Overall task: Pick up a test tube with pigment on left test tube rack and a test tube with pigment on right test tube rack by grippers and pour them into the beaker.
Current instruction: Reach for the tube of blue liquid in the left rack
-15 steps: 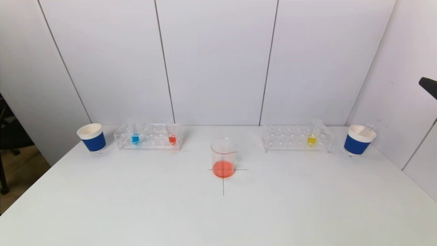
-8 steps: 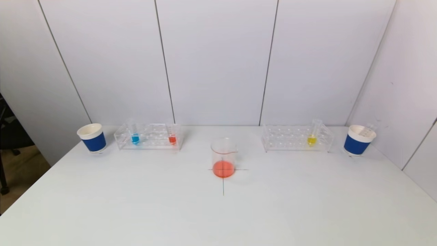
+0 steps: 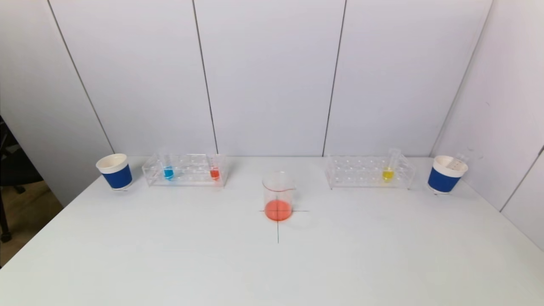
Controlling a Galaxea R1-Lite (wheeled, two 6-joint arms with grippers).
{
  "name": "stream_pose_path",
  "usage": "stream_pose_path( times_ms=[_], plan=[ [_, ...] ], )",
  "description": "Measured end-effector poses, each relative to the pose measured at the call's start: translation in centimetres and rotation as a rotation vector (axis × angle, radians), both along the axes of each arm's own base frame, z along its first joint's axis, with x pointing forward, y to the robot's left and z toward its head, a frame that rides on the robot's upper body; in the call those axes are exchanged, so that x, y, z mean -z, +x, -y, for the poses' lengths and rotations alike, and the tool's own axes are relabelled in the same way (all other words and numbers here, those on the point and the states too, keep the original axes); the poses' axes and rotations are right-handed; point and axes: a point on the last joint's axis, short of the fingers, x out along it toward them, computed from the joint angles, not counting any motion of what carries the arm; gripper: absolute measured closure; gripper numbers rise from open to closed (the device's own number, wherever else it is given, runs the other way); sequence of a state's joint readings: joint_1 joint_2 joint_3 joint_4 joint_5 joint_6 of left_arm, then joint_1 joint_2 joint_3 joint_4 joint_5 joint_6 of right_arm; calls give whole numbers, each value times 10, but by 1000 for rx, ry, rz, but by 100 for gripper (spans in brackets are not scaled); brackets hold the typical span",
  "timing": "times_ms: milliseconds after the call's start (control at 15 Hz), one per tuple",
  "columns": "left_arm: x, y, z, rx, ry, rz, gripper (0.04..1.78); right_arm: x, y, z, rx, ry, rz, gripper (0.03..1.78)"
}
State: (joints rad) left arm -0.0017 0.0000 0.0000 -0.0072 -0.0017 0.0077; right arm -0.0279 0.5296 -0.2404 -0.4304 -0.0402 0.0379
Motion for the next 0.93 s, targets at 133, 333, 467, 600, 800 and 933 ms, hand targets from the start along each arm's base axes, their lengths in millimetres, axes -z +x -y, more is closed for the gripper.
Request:
stream_pose_path(
  times_ms=[133, 333, 467, 600, 800, 933],
  plan=[
    [0, 0, 0, -1, 0, 0, 6, 11, -13, 0, 1, 0, 1, 4],
    [0, 0, 0, 0, 0, 0, 6, 26, -31, -1, 0, -1, 7, 4],
    [0, 0, 0, 0, 0, 0, 6, 35, -43, -1, -10, -2, 6, 4],
    [0, 0, 0, 0, 0, 0, 6, 46, -53, -1, -20, -4, 1, 4],
    [0, 0, 0, 0, 0, 0, 6, 64, -66, -1, -34, -7, -28, 4],
    [0, 0, 0, 0, 0, 0, 6, 66, -69, -1, -35, -7, -5, 4]
  ],
)
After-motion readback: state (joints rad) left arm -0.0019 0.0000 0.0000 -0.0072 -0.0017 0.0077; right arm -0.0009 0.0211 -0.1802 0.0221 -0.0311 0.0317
